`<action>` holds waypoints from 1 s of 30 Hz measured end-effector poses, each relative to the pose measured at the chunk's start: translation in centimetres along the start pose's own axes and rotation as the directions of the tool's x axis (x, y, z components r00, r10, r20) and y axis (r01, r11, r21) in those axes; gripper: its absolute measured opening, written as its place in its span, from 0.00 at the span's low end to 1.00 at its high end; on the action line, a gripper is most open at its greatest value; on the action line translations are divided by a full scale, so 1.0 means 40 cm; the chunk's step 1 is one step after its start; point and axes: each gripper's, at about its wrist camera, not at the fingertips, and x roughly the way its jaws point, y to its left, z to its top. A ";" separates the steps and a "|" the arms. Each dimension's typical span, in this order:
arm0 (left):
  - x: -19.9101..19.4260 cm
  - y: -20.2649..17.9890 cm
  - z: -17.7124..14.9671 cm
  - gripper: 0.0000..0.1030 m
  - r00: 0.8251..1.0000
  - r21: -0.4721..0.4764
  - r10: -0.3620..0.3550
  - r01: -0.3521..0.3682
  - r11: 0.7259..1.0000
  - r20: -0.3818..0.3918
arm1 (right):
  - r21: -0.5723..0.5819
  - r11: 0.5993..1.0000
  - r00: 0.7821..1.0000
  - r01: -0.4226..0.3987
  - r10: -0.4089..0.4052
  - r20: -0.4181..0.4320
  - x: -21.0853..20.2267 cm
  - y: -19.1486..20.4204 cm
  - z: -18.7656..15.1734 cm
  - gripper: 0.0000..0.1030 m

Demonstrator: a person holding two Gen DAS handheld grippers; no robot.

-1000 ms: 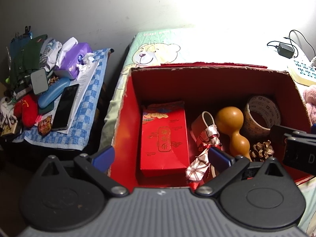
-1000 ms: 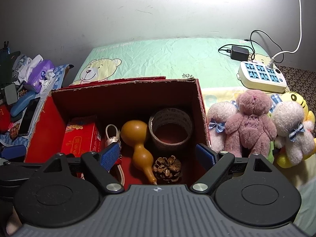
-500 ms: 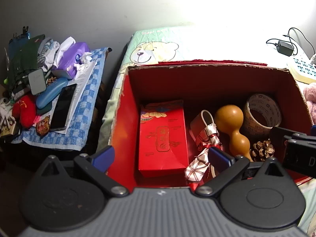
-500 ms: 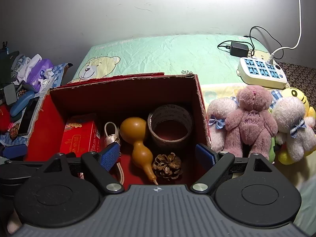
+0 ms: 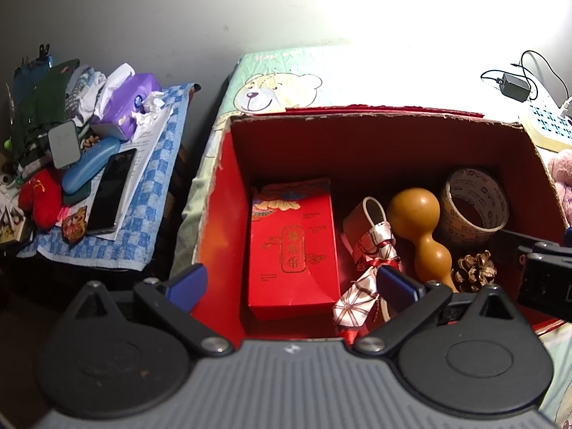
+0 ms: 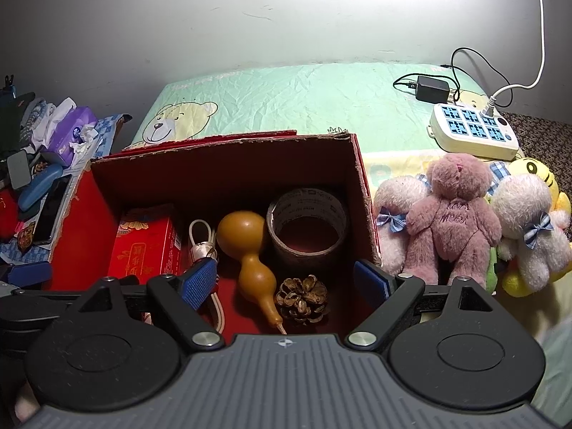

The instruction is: Organize objects

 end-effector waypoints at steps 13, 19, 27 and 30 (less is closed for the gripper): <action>-0.002 0.000 -0.002 0.98 1.000 0.000 0.003 -0.003 1.000 0.001 | 0.009 1.000 1.000 -0.007 0.007 -0.006 -0.002 -0.002 -0.005 0.84; -0.003 0.000 -0.003 0.98 1.000 -0.001 0.002 -0.002 1.000 0.001 | 0.001 1.000 1.000 -0.007 0.007 -0.004 -0.005 0.000 -0.006 0.84; -0.001 0.000 -0.005 0.98 1.000 0.000 0.004 -0.004 1.000 -0.001 | 0.006 1.000 1.000 -0.008 0.008 -0.008 -0.002 -0.001 -0.005 0.84; 0.001 0.001 -0.007 0.98 1.000 0.001 0.005 -0.005 1.000 -0.003 | 0.003 1.000 1.000 -0.005 0.005 -0.010 -0.001 0.001 -0.005 0.84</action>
